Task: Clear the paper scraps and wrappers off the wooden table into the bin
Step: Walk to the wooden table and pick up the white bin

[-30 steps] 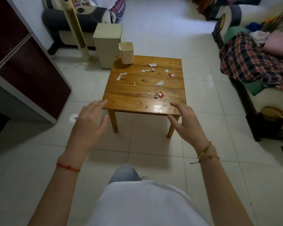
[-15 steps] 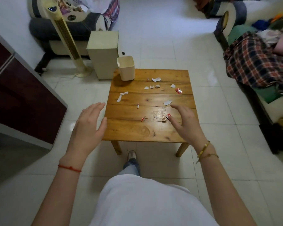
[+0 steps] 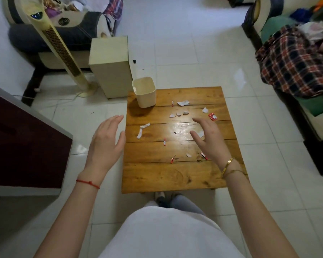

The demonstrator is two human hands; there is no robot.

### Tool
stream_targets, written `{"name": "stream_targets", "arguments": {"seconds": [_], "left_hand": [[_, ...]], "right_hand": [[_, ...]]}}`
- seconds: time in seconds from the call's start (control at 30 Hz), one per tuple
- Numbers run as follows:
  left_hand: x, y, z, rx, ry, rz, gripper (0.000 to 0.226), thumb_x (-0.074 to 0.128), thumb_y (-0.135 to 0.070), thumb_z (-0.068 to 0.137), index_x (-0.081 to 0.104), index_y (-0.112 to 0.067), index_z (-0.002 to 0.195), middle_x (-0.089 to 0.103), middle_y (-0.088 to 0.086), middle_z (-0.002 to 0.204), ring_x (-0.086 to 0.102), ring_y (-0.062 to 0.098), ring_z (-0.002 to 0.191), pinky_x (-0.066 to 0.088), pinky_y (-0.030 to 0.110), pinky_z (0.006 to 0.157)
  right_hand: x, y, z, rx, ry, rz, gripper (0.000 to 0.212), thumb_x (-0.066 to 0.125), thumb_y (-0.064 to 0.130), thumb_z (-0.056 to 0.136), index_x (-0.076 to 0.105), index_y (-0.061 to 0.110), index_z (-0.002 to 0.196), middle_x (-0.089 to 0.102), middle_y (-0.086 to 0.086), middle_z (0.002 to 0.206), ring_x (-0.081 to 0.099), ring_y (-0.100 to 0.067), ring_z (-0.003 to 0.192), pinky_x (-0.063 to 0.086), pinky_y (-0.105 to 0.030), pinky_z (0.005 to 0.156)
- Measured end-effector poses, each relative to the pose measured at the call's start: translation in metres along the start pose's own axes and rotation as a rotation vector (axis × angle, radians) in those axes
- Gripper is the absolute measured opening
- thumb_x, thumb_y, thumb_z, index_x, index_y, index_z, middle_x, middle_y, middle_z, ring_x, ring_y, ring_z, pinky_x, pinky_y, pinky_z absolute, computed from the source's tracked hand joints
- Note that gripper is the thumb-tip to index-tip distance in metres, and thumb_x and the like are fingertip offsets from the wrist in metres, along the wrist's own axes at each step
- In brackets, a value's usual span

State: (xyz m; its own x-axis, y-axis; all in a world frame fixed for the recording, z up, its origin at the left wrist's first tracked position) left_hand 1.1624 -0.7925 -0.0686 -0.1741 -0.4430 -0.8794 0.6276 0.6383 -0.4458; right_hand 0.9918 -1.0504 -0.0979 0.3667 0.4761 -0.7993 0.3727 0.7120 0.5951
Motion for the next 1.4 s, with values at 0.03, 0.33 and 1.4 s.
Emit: {"name": "stream_targets", "arguments": {"seconds": [0.03, 0.33, 1.4], "left_hand": [[0.005, 0.005, 0.013, -0.002, 0.002, 0.009, 0.047, 0.047, -0.023, 0.095, 0.042, -0.016, 0.141, 0.050, 0.005, 0.141, 0.043, 0.018, 0.132, 0.033, 0.030, 0.107], [0.075, 0.057, 0.146, -0.142, 0.046, 0.008, 0.047, 0.046, -0.025, 0.096, 0.041, -0.016, 0.142, 0.049, 0.006, 0.143, 0.044, 0.022, 0.132, 0.038, 0.035, 0.106], [0.316, 0.182, 0.364, -0.675, 0.121, -0.465, 0.060, 0.053, -0.007, 0.085, 0.038, -0.021, 0.142, 0.055, 0.010, 0.133, 0.053, 0.030, 0.119, 0.049, 0.042, 0.097]], "right_hand": [[0.003, -0.002, 0.012, 0.005, 0.000, 0.002, 0.040, 0.055, 0.030, 0.093, 0.049, 0.017, 0.130, 0.053, 0.000, 0.130, 0.043, -0.015, 0.125, 0.034, -0.031, 0.106], [0.048, -0.036, 0.132, 0.050, 0.056, -0.030, 0.040, 0.055, 0.029, 0.093, 0.048, 0.015, 0.130, 0.054, -0.002, 0.129, 0.044, -0.018, 0.124, 0.031, -0.027, 0.105], [0.211, -0.163, 0.276, 0.083, 0.223, -0.064, 0.042, 0.051, 0.030, 0.095, 0.047, 0.013, 0.133, 0.052, -0.003, 0.132, 0.043, -0.019, 0.126, 0.035, -0.036, 0.109]]}}
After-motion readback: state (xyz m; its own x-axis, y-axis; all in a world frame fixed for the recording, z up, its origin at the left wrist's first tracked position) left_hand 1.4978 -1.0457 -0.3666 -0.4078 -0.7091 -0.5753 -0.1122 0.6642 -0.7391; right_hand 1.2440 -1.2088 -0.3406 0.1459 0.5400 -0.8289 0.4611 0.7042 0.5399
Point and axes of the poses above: each hand's wrist, its own z-axis towards the middle knuckle, its own x-axis out of the palm, y = z × x, the point moved 1 cm from there along z, towards the middle knuckle
